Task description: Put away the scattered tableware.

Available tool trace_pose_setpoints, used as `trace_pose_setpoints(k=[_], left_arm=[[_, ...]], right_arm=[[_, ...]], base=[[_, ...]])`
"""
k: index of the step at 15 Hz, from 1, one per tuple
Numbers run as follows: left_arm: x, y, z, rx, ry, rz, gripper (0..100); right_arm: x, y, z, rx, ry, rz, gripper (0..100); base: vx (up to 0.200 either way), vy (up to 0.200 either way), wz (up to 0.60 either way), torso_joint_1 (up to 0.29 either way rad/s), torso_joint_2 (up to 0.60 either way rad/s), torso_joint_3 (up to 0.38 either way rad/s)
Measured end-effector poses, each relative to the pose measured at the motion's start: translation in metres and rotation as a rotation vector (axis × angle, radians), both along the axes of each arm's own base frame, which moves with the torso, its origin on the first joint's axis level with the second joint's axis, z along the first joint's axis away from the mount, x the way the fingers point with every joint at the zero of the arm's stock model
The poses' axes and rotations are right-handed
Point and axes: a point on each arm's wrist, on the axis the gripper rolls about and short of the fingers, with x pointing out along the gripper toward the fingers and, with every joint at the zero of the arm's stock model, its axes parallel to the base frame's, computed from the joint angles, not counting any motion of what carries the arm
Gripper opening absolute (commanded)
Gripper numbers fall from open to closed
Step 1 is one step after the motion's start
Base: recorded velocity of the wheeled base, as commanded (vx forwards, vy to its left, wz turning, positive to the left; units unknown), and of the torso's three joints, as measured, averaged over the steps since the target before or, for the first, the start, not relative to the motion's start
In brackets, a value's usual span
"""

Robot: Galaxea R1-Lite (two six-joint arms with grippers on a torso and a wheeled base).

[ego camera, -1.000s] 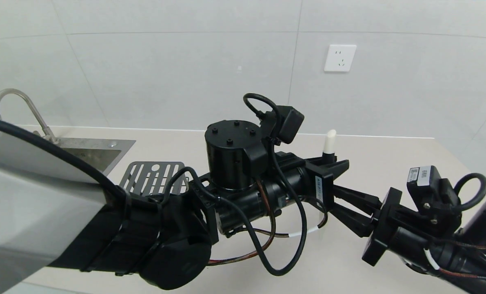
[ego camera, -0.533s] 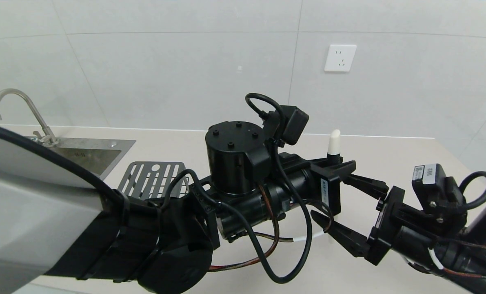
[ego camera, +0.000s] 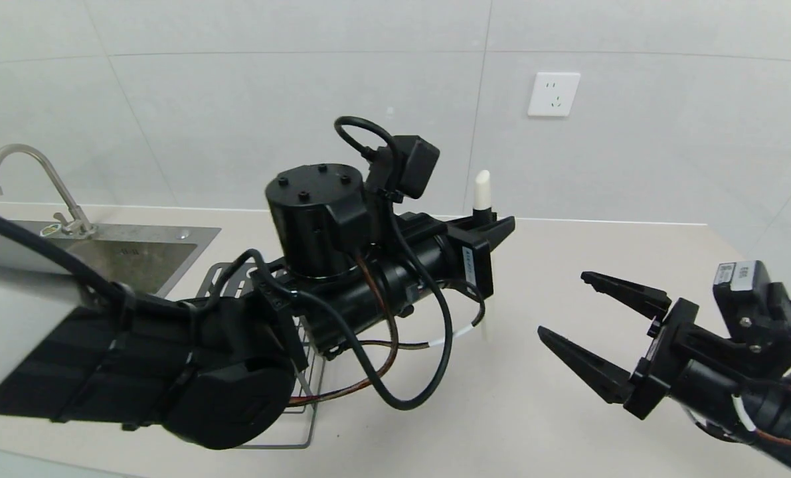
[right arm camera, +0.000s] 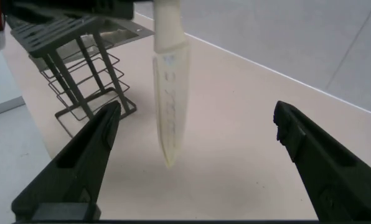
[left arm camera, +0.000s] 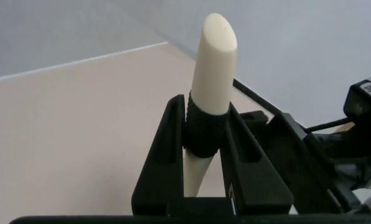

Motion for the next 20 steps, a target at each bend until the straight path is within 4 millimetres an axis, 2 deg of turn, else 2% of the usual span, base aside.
trace_pose_setpoints(k=[2,5,7,10,12,14,18,20], left_arm=[[-0.011,0.017,0.004,-0.011,-0.022,0.007,0],[-0.034,0.047,0.011,-0.068,-0.074,0.014,0],[-0.042,0.057,0.018,-0.098,-0.1,0.014,0],[-0.049,0.064,0.026,-0.151,-0.147,0.015,0],[-0.051,0.066,0.027,-0.156,-0.152,0.015,0],[-0.052,0.069,0.031,-0.166,-0.162,0.019,0],[-0.047,0.081,0.039,-0.13,-0.199,0.07,0],[-0.044,0.084,0.038,-0.09,-0.214,0.105,0]], right_arm=[[-0.011,-0.012,0.013,0.031,-0.06,-0.034,100],[-0.041,-0.044,0.037,0.083,-0.177,-0.139,100],[-0.07,-0.066,0.048,0.101,-0.247,-0.24,100],[-0.117,-0.084,0.048,0.111,-0.323,-0.353,100],[-0.151,-0.09,0.038,0.118,-0.37,-0.402,100],[-0.174,-0.092,0.015,0.103,-0.321,-0.436,100],[-0.187,-0.095,-0.048,0.021,0.057,-0.642,100],[-0.19,-0.096,-0.055,0.031,0.085,-0.708,100]], base=[[0.0,0.0,0.0,0.0,0.0,0.0],[0.0,0.0,0.0,0.0,0.0,0.0],[0.0,0.0,0.0,0.0,0.0,0.0],[0.0,0.0,0.0,0.0,0.0,0.0],[0.0,0.0,0.0,0.0,0.0,0.0],[0.0,0.0,0.0,0.0,0.0,0.0],[0.0,0.0,0.0,0.0,0.0,0.0],[0.0,0.0,0.0,0.0,0.0,0.0]])
